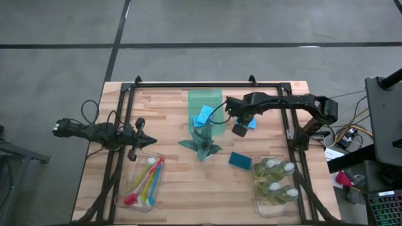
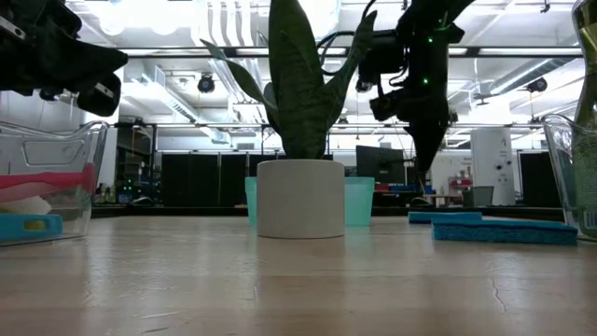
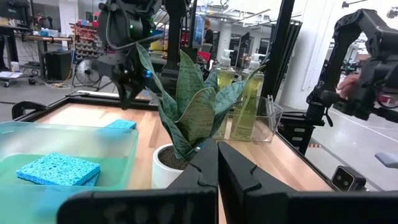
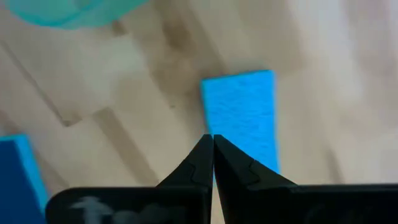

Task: Pick & Place Kitchen Sink Supplies
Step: Put the blue sponge into the green transparent bin

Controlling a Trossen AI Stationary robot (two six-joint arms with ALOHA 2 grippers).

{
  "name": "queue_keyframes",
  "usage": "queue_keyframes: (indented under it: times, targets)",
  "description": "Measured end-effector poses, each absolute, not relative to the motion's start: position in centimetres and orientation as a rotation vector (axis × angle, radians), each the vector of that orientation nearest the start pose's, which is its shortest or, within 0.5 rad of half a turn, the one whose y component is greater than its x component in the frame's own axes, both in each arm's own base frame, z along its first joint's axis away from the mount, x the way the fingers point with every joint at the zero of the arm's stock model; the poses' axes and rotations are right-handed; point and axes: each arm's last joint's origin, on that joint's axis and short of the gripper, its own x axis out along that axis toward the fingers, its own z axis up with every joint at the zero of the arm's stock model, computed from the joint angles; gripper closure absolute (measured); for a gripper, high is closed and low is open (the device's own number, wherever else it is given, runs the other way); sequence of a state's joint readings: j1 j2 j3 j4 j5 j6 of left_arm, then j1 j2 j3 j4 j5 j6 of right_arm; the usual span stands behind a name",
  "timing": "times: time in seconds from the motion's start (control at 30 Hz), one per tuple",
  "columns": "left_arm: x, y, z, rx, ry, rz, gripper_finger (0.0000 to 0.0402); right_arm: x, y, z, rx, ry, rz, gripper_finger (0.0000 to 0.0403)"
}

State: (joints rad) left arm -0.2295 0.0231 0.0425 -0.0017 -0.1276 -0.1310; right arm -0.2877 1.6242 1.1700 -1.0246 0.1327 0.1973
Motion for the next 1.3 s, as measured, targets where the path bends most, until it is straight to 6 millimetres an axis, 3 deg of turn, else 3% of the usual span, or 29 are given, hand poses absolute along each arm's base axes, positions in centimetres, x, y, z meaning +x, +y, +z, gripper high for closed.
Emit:
queue_keyframes:
  times: [0.2, 0.53, 0.67, 1.3]
  targets:
    - [9.5, -1.8, 17.6, -0.134, -0.01, -0.103, 0.0401, 27.2, -7.5, 20.0, 0.262, 1.492, -0.413, 0.0374]
    - [9.5, -1.8, 17.6, -0.134, -0.011, -0.103, 0.0401, 26.6, -6.7, 17.1, 0.1, 1.469, -0.458, 0.0241]
    - [9.5, -1.8, 17.6, -0.134, -0.011, -0.103, 0.0401, 26.4, -6.7, 16.4, 0.064, 1.46, -0.485, 0.021]
    - [9.5, -1.8, 17.6, -0.134, -0.011, -0.103, 0.0401, 25.0, -6.6, 14.0, -0.03, 1.466, -0.535, 0.0195]
